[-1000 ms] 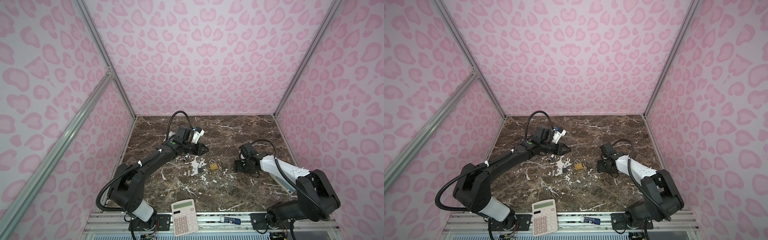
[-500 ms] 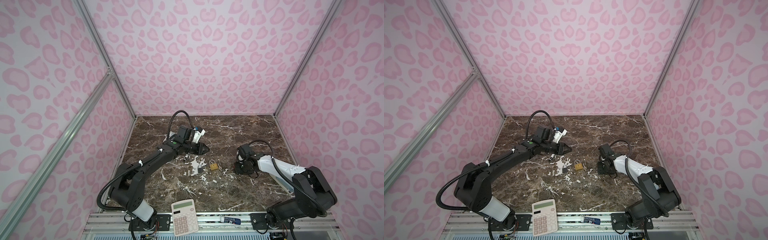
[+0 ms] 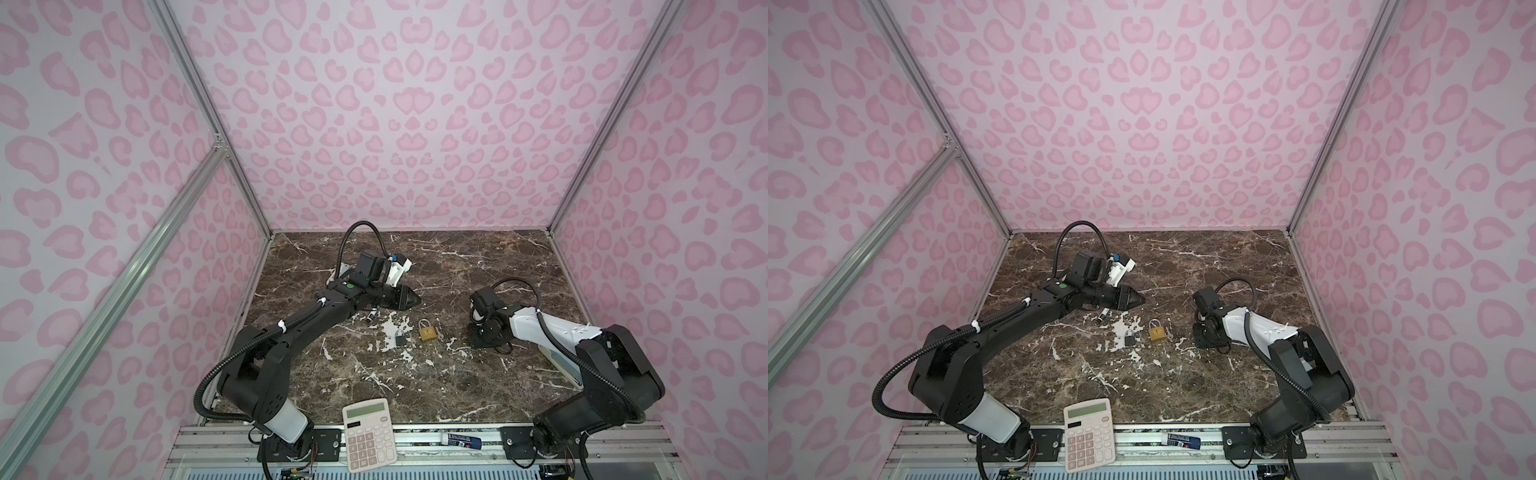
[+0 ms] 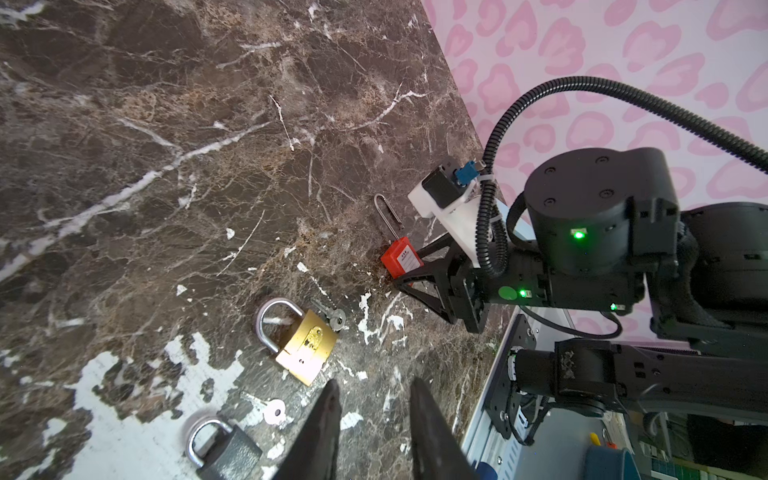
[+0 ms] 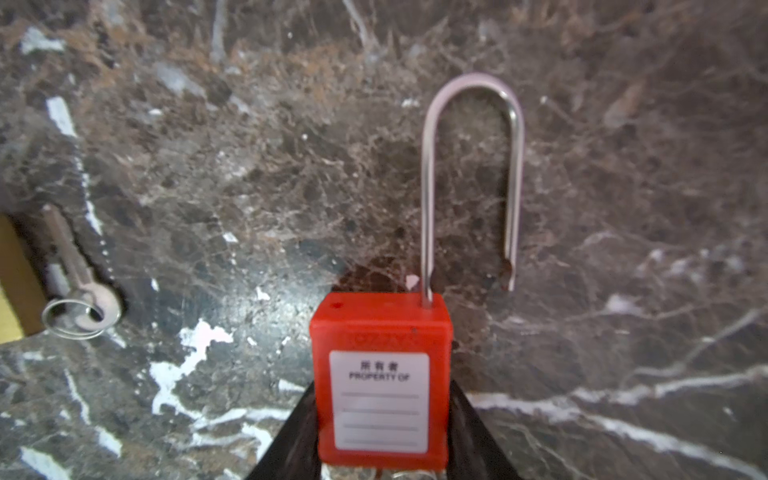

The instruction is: Lock with the key

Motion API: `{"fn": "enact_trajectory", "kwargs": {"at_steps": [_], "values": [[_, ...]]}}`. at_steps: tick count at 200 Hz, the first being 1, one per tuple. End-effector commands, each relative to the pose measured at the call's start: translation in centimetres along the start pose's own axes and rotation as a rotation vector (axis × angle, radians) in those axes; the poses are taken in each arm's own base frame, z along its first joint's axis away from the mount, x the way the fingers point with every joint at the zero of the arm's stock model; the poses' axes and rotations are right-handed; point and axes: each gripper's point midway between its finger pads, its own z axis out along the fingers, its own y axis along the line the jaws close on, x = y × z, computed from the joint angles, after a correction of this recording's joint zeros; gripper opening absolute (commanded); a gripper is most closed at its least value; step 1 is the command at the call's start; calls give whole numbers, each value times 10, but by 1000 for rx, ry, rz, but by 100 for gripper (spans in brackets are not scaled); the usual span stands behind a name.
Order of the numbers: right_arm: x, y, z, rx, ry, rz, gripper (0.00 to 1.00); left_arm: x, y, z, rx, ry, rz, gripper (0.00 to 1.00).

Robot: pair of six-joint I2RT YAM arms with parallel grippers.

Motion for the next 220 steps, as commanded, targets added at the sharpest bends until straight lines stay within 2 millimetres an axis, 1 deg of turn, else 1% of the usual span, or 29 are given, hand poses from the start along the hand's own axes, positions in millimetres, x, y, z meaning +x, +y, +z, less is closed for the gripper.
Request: {"fn": "enact_trajectory", "kwargs": {"at_steps": [1, 18, 27, 53, 84, 86, 88, 108, 127, 148, 175, 194, 220], "values": [[0, 0, -1, 15, -2, -27, 34, -5, -5, 1, 25, -14, 11, 33], [-3, 4, -5, 4, -16, -50, 32, -4, -5, 2, 31, -7, 2, 34], [-5, 10, -8, -20, -29, -69, 32, -5, -5, 2, 36, -10, 0, 34], [-15, 33, -25, -108, -97, -137, 32, -7, -7, 3, 47, -13, -4, 35], [-30, 68, -55, -213, -211, -227, 31, -8, -8, 5, 53, -13, -8, 35], [-31, 69, -57, -219, -218, -230, 31, -8, -8, 5, 52, -13, -9, 39], [-32, 71, -59, -226, -224, -232, 31, -8, -8, 5, 53, -13, -9, 40], [-41, 90, -81, -308, -301, -247, 29, -7, -7, 7, 52, -10, -11, 41], [-46, 109, -102, -390, -373, -295, 28, -6, -6, 6, 50, -9, -13, 45], [-49, 123, -119, -436, -427, -333, 28, -5, -6, 7, 51, -6, -13, 46], [-49, 136, -128, -452, -441, -376, 27, -6, -8, 7, 54, -8, -10, 46], [-51, 142, -130, -447, -444, -393, 27, -7, -10, 7, 56, -7, -5, 46], [-53, 152, -128, -441, -433, -424, 26, -6, -12, 7, 61, -5, -4, 46]]}}
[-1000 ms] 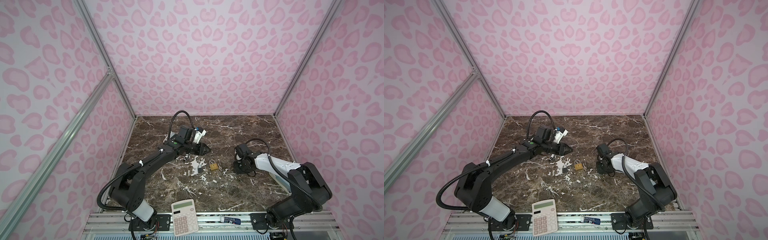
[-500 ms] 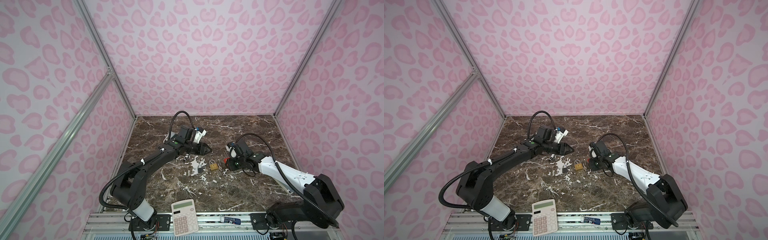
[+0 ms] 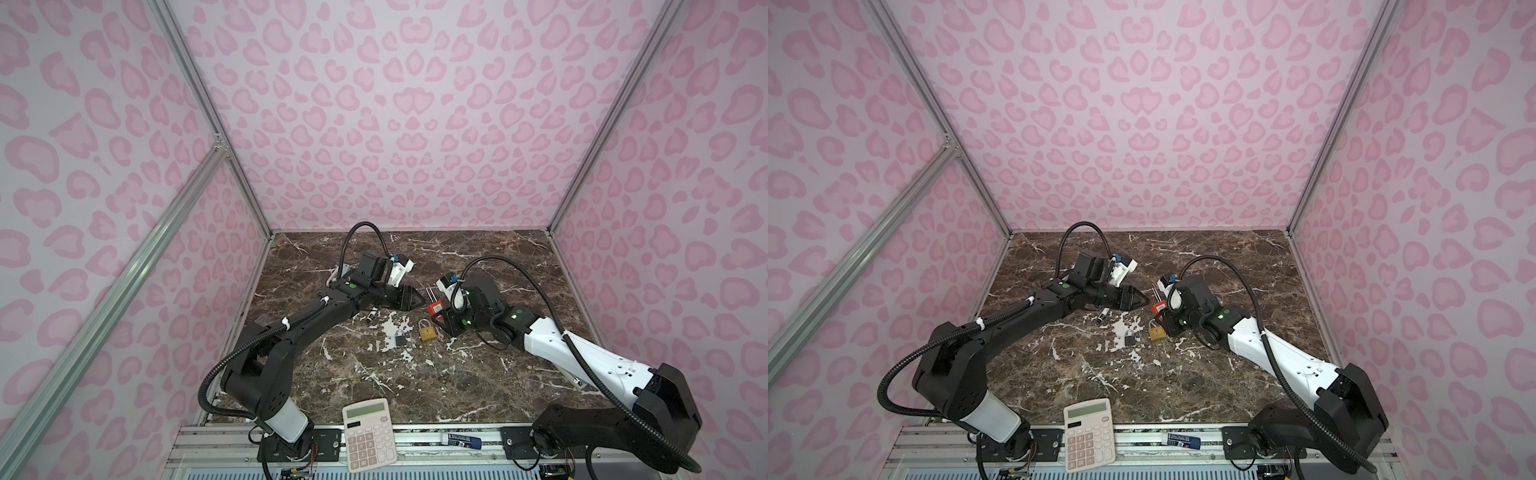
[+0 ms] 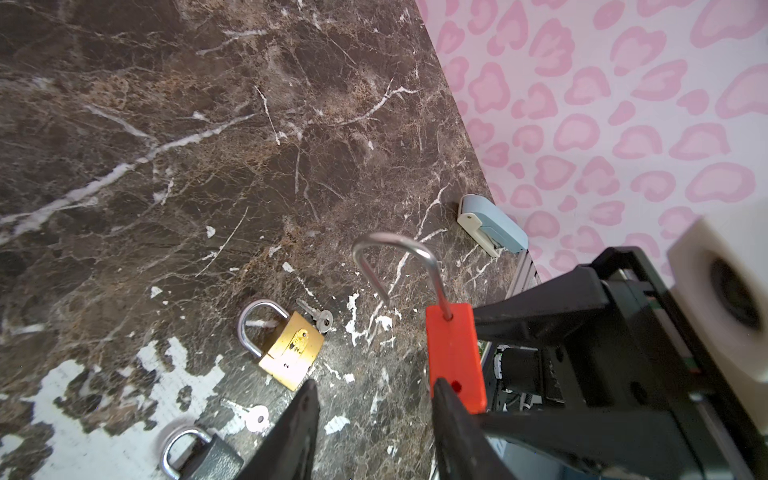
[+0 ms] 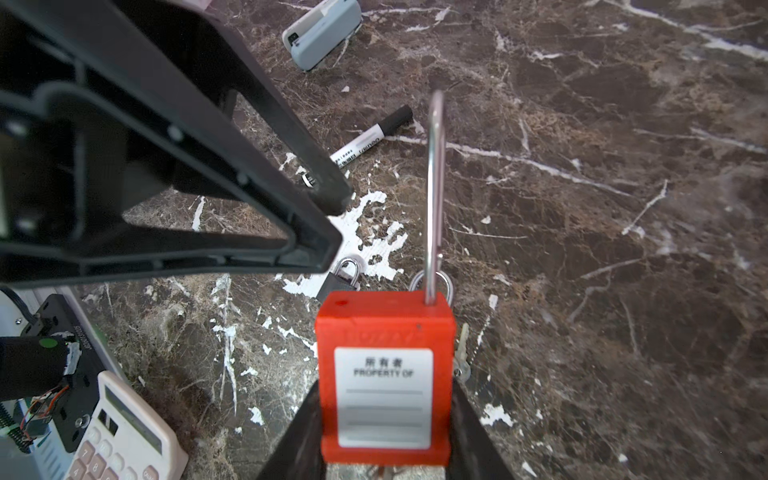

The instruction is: Lock with the key

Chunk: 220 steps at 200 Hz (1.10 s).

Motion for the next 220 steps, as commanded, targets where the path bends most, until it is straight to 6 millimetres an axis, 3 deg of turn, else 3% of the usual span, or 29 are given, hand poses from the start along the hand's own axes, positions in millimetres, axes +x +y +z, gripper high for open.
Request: {"fn": "enact_trajectory", "kwargs": {"at_steps": [1, 54, 119, 220], "values": [[-8, 6, 5, -7, -11, -38, 26, -8, -7, 0, 27, -19, 23, 46], [-17, 25, 9, -23, -42, -109, 24, -5, -9, 0, 37, -11, 26, 46], [-7, 10, 20, 43, 3, -94, 24, -7, -16, -4, 57, -22, 41, 47], [-32, 14, 12, 38, -130, -128, 21, -7, -22, -5, 83, -19, 46, 46]]}}
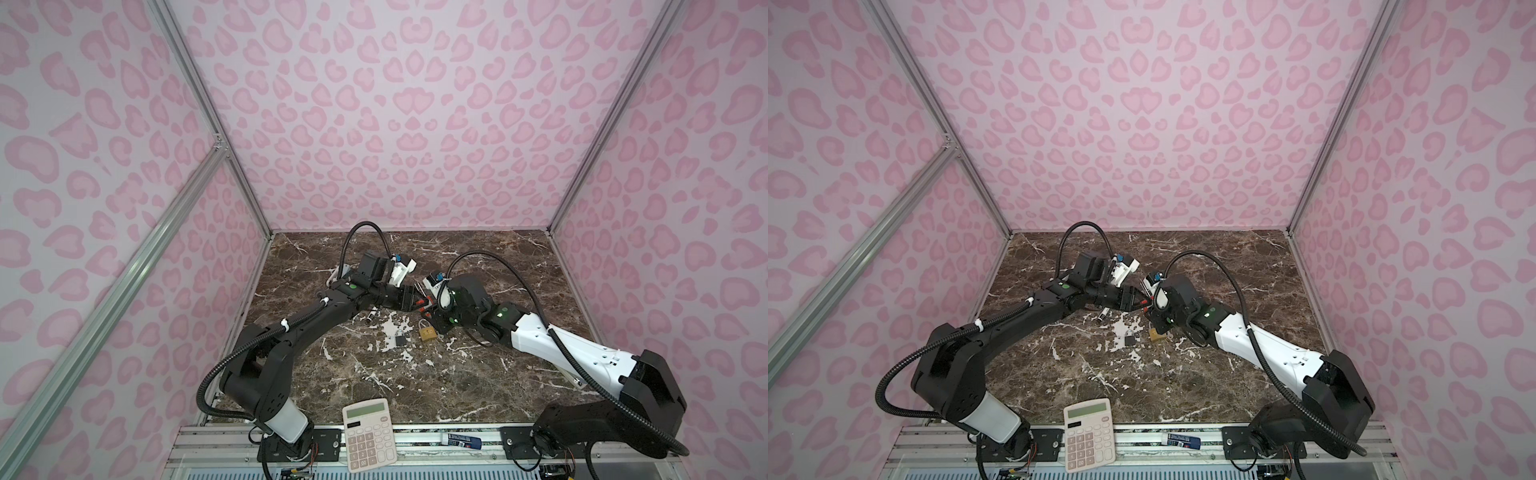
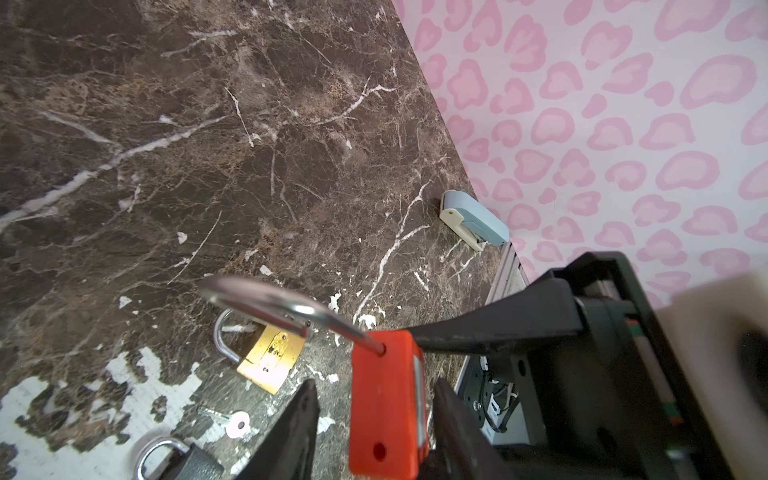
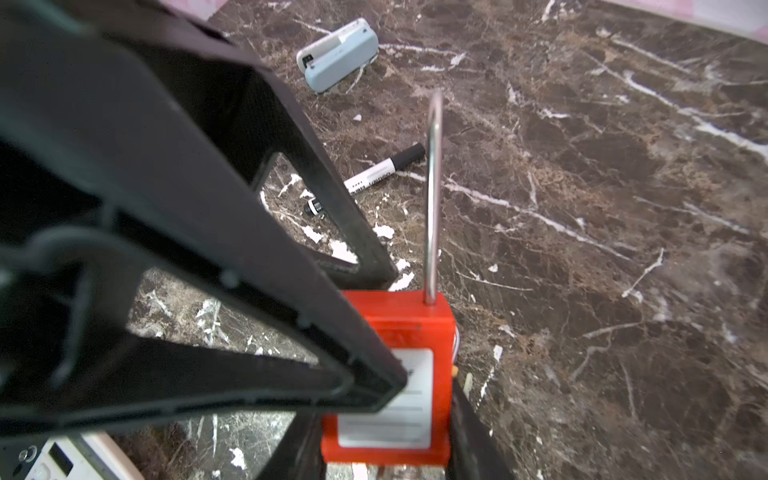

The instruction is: Lock with the key

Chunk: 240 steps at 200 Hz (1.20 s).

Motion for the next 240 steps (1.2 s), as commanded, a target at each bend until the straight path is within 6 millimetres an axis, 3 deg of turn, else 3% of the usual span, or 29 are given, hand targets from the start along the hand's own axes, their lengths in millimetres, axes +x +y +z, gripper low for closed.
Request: {"fn": "enact_trajectory", "kwargs": {"at_steps": [1, 91, 104, 124, 145, 186, 220, 240], "values": [[-13, -1, -1, 11, -66, -29, 21, -7, -10, -3, 31, -22, 30, 46], [-18, 6, -3, 0, -109, -86, 22, -10, -14, -5, 40, -31, 35, 6], [-19, 6, -5, -3, -113, -87, 28, -11, -16, -5, 51, -33, 31, 4], [-23, 7, -11, -6, -136, -92, 53, -17, -21, -7, 75, -53, 34, 4], [-31, 6, -25, -2, -190, -85, 59, -26, -24, -14, 84, -92, 35, 4], [-57, -6, -65, -81, -380, 58, 62, -51, -34, -45, 143, -214, 30, 4], [-90, -22, -107, -258, -590, 288, 63, -77, -53, -93, 285, -414, 30, 4], [-104, -26, -120, -351, -604, 404, 66, -87, -66, -121, 363, -515, 35, 4]]}}
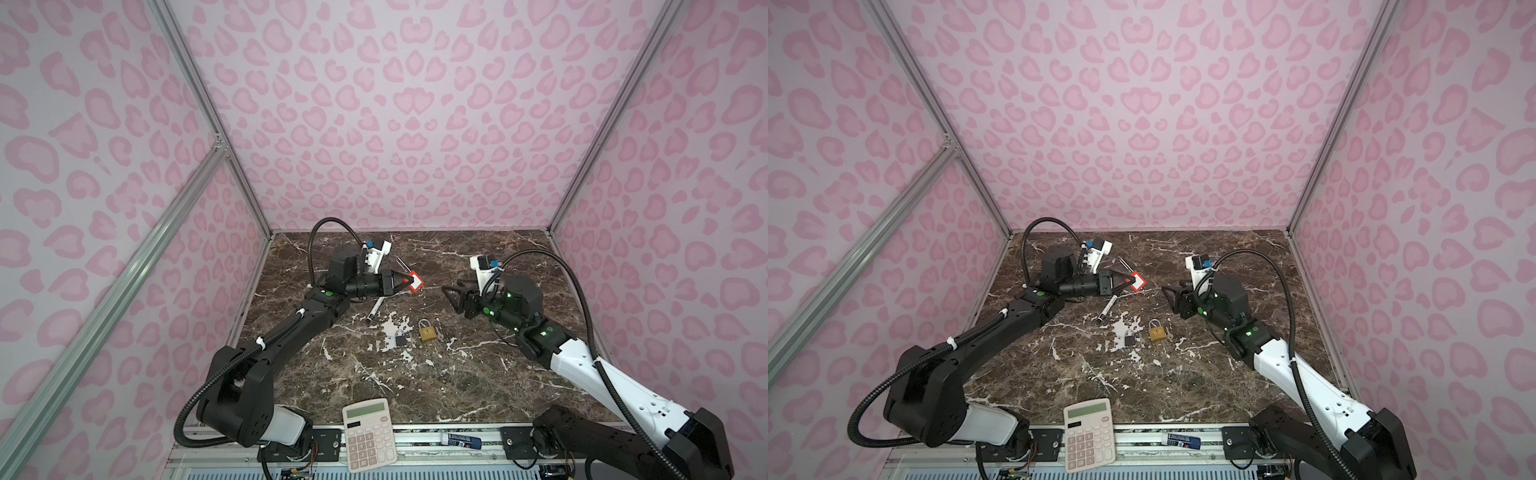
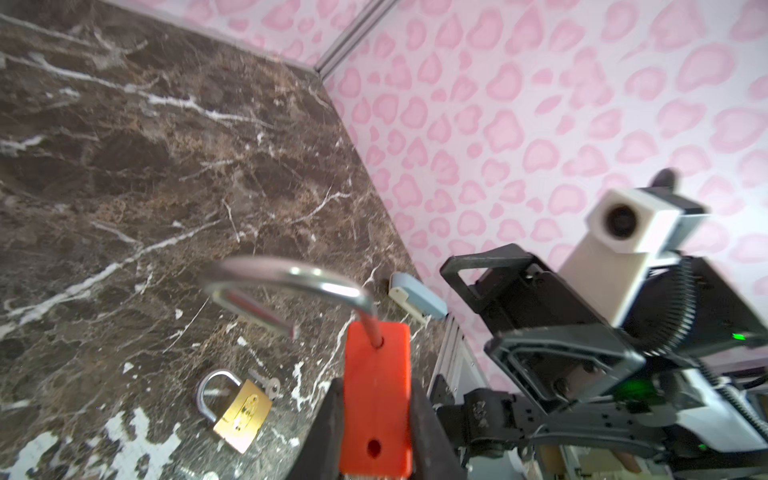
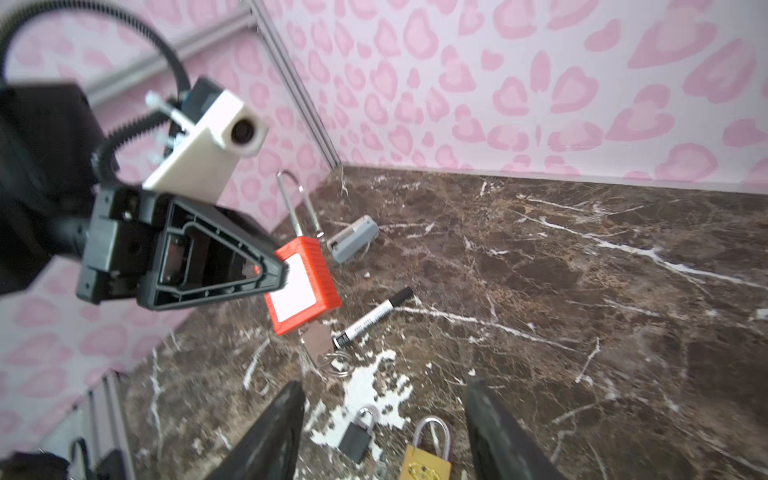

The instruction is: Lock with the key

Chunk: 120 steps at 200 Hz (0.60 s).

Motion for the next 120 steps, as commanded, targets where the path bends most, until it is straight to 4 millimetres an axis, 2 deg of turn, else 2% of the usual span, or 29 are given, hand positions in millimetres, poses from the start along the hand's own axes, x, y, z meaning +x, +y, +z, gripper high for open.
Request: {"fn": "enact_trajectory", "kwargs": {"at_steps": [1, 39, 69, 91, 120], "values": [[-37, 31, -7, -198, -80, 184, 66, -40, -56, -25, 207, -169, 75, 4], [-50, 59, 2, -320, 55, 222, 63, -54, -104, -54, 304, -258, 202, 4], [-72, 90, 1, -435, 58, 175, 61, -63, -137, -69, 343, -283, 267, 4], [-82, 109, 1, -475, 76, 127, 59, -68, -150, -75, 359, -292, 291, 4], [-99, 129, 2, -530, 83, 100, 57, -71, -157, -77, 372, -293, 296, 4]]}}
